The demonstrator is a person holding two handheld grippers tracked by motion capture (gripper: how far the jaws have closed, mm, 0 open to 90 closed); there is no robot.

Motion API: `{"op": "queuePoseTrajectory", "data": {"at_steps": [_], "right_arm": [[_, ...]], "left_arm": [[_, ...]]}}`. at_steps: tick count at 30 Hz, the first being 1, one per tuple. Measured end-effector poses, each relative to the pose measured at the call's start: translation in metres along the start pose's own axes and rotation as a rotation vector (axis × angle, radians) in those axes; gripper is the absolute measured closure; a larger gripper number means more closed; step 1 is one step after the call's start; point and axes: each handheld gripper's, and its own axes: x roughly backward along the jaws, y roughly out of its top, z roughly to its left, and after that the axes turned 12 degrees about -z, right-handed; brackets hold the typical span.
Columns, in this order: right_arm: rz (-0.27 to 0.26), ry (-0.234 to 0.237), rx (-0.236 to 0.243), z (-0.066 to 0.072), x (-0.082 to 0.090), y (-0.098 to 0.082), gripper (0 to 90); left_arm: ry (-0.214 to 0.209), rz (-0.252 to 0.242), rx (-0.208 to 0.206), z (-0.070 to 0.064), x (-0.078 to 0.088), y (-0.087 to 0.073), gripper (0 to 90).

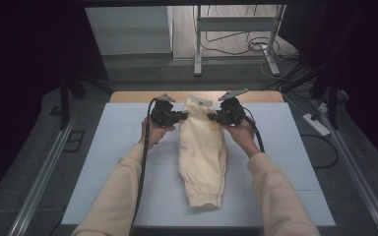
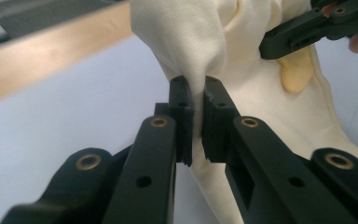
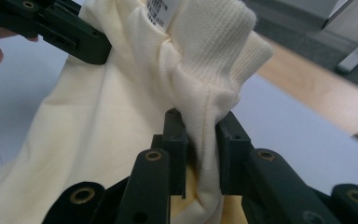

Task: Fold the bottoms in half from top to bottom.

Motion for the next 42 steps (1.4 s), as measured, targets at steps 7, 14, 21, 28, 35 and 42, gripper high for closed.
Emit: {"op": "queuePoseTrajectory", "data": {"at_steps": [7, 14, 21, 28, 35, 42], "right_arm": [[-0.05, -0.019, 0.028, 0.003, 0.006, 0.019, 75.8], [-0.018, -0.018, 0.0, 0.003, -0.001, 0.004, 75.9], [-0.029, -0.033, 0.014, -0.004, -0.003, 0.015, 76.1], [-0.108, -0.076, 0.074, -0.007, 0.007, 0.062, 76.1], [-0.102, -0.075, 0.06, -0.008, 0.003, 0.046, 76.0], [-0.075, -0.07, 0.066, -0.007, -0.005, 0.031, 75.9]], "left_arm": [[0.01, -0.011, -0.023, -0.002, 0.009, 0.01, 83.4], [0.005, 0.001, 0.005, 0.0, 0.002, -0.003, 83.6], [0.021, -0.021, -0.02, 0.004, 0.005, 0.017, 83.7], [0.06, -0.083, -0.07, 0.003, 0.018, 0.051, 83.6], [0.044, -0.063, -0.051, 0.001, 0.013, 0.033, 83.4], [0.033, -0.042, -0.033, 0.003, 0.007, 0.018, 83.3]]}}
